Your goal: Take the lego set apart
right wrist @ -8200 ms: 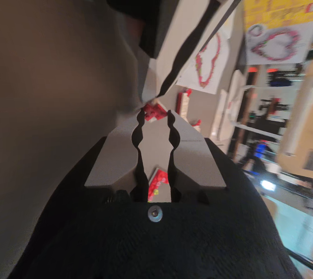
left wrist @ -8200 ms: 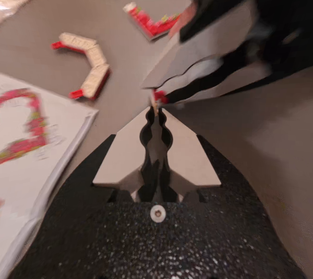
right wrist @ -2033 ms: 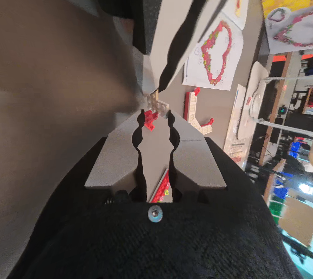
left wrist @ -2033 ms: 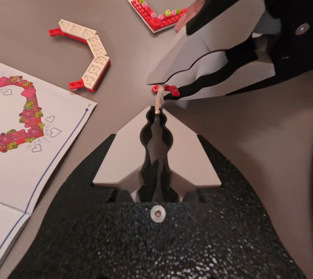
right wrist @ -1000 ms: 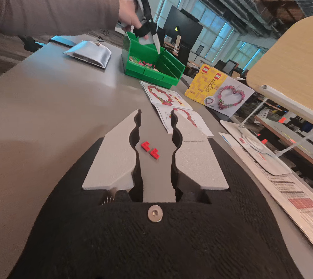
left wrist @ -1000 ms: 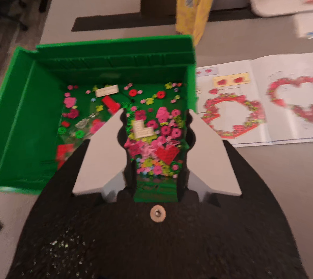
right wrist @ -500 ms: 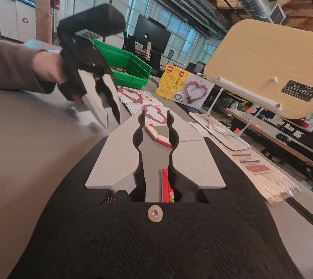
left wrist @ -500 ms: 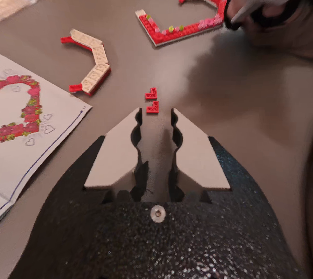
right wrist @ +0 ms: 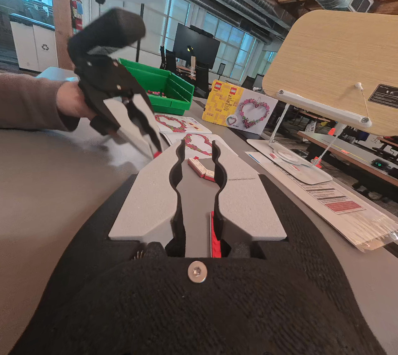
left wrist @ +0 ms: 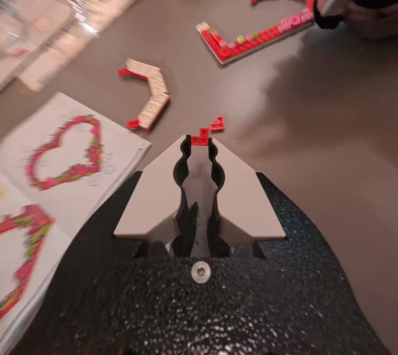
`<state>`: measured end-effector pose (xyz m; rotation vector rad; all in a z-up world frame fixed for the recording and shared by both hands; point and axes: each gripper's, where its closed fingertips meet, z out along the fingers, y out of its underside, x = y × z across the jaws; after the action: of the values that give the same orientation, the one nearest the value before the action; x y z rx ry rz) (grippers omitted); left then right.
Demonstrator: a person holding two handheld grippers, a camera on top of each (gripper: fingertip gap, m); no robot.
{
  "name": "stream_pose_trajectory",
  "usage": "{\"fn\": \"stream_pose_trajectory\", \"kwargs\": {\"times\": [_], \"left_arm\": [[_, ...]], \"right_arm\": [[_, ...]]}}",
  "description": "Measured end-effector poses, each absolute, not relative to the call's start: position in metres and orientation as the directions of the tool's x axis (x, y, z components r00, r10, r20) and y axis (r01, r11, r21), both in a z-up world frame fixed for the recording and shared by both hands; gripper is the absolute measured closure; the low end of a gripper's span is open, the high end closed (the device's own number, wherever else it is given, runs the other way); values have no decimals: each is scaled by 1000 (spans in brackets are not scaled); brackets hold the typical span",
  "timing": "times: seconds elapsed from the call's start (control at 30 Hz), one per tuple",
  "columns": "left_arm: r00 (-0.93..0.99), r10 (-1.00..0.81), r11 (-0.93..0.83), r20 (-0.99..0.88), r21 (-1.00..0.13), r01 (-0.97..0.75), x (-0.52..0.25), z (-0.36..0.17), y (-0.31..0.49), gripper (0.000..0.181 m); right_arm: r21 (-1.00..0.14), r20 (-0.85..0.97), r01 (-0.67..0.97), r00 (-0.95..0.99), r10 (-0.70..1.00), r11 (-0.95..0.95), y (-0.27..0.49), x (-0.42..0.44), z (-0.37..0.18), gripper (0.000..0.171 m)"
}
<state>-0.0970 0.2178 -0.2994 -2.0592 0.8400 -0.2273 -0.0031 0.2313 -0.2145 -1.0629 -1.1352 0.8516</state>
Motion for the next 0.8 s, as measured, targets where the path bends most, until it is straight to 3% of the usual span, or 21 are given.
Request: {"fn": "stream_pose_trajectory", "kwargs": {"times": [0.03, 0.13, 0.3, 0.47, 0.53, 0.63, 0.7, 0.8], "left_arm": [[778, -596, -347, -201, -809, -475, -110, -284, 221, 167], [855, -373, -267, -360, -841, -470, -178, -237, 229, 168], [901, -25, -346, -433, -842, -415, -315, -184, 220, 168], [950, 153, -542, -273, -827, -150, -413, -190, 209, 167], [950, 237, -578, -203, -816, -30, -439, -196, 207, 126], [957, 275, -630, -94, -769, 105, -452, -210, 205, 85], [970, 242, -666, -22, -731, 150, -442, -215, 205, 108], [997, 37, -545, 72, -834, 80, -379, -187, 224, 143]], "right_arm": [[-957, 280, -9, 231, 932, 290, 232, -3, -215, 148], [-957, 281, -7, 234, 931, 291, 232, -3, -215, 148], [-957, 283, 2, 225, 932, 290, 231, -5, -217, 148], [-959, 280, 10, 220, 935, 285, 231, -6, -219, 148], [-959, 280, 13, 218, 935, 284, 231, -7, -219, 148], [-958, 282, 19, 216, 935, 285, 231, -7, -220, 148], [-958, 282, 19, 215, 935, 284, 231, -7, -221, 148], [-958, 282, 18, 216, 935, 285, 231, -8, -220, 148]]}}
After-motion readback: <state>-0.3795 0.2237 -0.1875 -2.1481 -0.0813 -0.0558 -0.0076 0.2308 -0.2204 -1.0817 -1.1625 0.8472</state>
